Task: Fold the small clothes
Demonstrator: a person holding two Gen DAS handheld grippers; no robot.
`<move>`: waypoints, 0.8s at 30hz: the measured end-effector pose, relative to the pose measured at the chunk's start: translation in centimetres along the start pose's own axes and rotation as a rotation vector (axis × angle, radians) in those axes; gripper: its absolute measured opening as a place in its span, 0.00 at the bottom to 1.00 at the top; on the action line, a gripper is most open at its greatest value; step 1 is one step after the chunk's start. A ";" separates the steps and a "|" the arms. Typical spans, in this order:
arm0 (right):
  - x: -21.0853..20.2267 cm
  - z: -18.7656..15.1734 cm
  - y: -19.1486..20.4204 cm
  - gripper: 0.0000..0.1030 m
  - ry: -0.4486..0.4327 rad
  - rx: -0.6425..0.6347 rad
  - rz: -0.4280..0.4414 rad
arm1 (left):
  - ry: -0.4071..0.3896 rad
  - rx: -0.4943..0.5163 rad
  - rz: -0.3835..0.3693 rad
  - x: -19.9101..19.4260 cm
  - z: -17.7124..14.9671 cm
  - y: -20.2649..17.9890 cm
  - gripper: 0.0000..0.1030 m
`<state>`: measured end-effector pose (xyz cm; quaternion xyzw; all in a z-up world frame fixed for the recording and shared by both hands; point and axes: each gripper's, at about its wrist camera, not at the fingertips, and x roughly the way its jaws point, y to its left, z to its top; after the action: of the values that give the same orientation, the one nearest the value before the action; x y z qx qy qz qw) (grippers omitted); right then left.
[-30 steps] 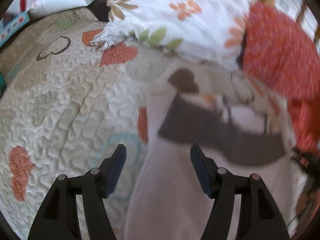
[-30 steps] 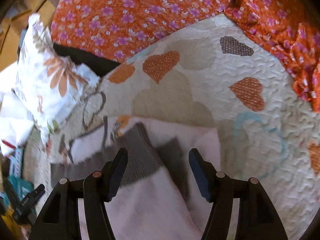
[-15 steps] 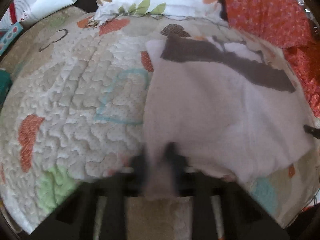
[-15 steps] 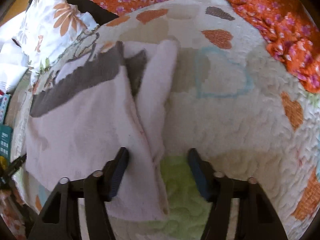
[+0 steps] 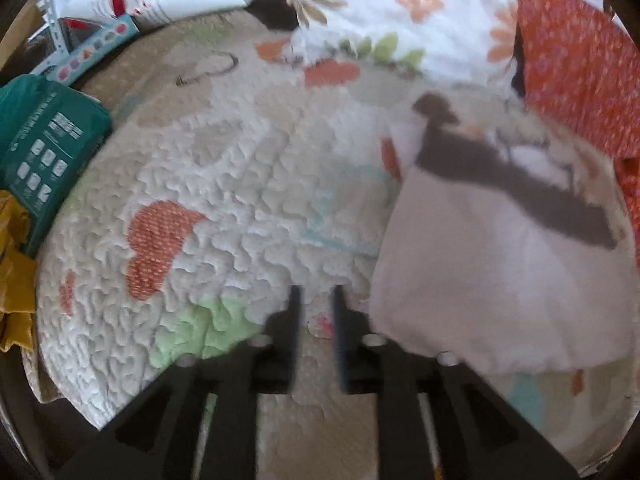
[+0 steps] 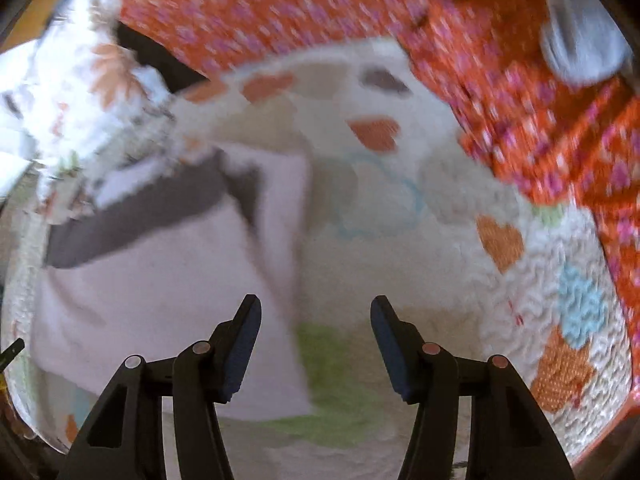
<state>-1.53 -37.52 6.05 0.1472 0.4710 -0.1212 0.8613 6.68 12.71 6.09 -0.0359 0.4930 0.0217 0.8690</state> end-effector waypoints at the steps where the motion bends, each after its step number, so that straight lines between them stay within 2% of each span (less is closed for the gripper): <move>1: -0.4 0.1 0.9 0.59 -0.018 -0.015 0.022 | -0.018 -0.011 -0.011 -0.7 -0.1 0.1 0.51; 3: -0.8 0.3 3.5 0.60 -0.034 -0.058 0.075 | -0.060 -0.041 -0.026 -1.9 -0.2 0.3 0.61; 10: -0.3 -1.3 15.0 0.60 -0.036 -0.309 0.175 | -0.056 -0.101 -0.028 -1.1 0.7 2.6 0.62; 17: 0.4 -8.9 27.7 0.60 -0.038 -0.656 0.300 | -0.068 -0.239 -0.054 -1.4 2.2 8.1 0.62; 19: 0.7 -12.0 31.3 0.60 -0.061 -0.784 0.285 | -0.068 -0.279 -0.064 -1.3 2.6 9.4 0.62; 22: 1.4 -14.6 34.7 0.60 -0.078 -0.886 0.274 | -0.065 -0.327 -0.092 -1.3 2.8 10.6 0.62; 24: 2.4 -16.0 37.0 0.60 -0.109 -0.939 0.210 | -0.063 -0.351 -0.103 -1.3 2.9 11.3 0.63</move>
<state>0.18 2.54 0.98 -0.2172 0.4116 0.1846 0.8656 7.64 24.21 8.22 -0.2117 0.4516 0.0640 0.8644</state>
